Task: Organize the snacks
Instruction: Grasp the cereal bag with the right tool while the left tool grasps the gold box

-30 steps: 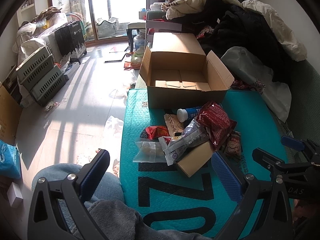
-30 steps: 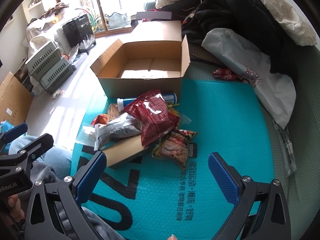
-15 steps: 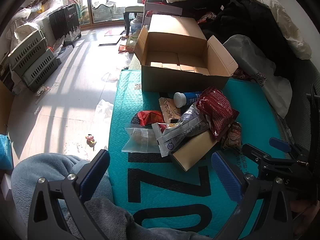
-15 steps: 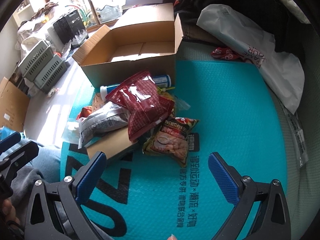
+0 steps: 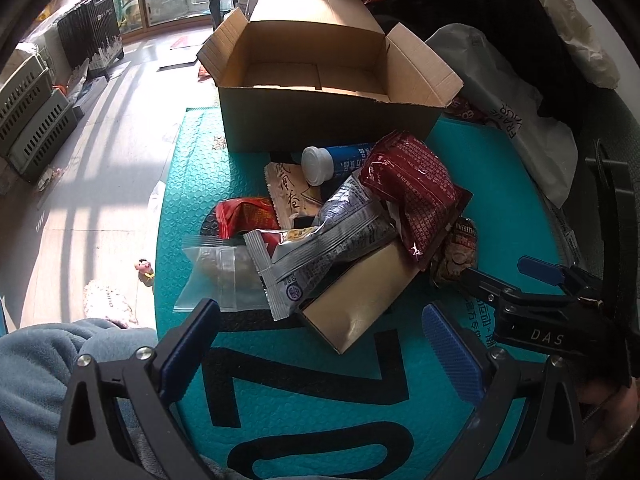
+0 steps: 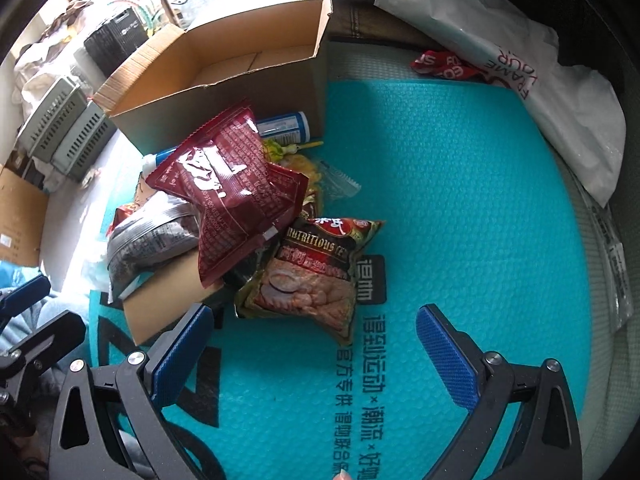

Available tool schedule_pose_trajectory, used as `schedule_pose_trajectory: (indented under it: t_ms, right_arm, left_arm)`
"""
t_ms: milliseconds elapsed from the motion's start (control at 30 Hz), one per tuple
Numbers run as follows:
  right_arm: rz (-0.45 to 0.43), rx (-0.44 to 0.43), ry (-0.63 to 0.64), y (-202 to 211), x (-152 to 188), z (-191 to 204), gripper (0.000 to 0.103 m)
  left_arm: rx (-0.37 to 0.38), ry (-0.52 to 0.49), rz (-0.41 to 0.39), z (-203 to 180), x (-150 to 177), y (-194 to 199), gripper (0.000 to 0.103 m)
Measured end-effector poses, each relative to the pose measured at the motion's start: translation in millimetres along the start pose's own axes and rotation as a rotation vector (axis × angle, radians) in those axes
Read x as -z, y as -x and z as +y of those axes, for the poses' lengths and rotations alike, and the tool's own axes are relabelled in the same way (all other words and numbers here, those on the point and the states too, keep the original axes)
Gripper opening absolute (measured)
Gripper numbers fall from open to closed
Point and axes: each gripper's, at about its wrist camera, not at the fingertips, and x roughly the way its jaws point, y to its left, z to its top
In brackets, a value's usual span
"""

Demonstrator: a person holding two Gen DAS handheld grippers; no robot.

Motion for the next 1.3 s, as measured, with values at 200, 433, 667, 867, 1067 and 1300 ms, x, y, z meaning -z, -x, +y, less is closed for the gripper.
schedule_pose_trajectory:
  t_ms: [200,433,667,867,1067,1300]
  right_arm:
    - [0.022,-0.029,-0.033,-19.8,-10.2,-9.7,0.103]
    - [0.042,-0.057,-0.039,-43.5,-22.6,-14.7,0.093]
    - [0.07,-0.144,-0.079,-50.3,-16.9,-25.7,0.073]
    - [0.072,-0.125,-0.054,-42.2,-1.8,-28.1,0.066]
    - [0.088,-0.101,-0.05,-32.0,11.6,-36.2,0.065]
    - [0.092,-0.097,-0.056,-26.0,18.0,-41.2,0.065]
  left_arm:
    - [0.031,-0.048,0.028,-8.7,-1.6,-13.5,0.1]
    - [0.068,-0.07,0.022,-12.2,-3.3,-14.5,0.096]
    - [0.088,-0.095,-0.004,-17.5,-3.8,-12.8,0.087]
    - [0.146,-0.092,0.038,-17.9,-6.5,-30.4,0.073]
    - [0.084,-0.132,0.025,-23.7,-10.7,-42.5,0.073]
    - [-0.007,-0.181,0.076,-30.5,-9.5,-65.7,0.075]
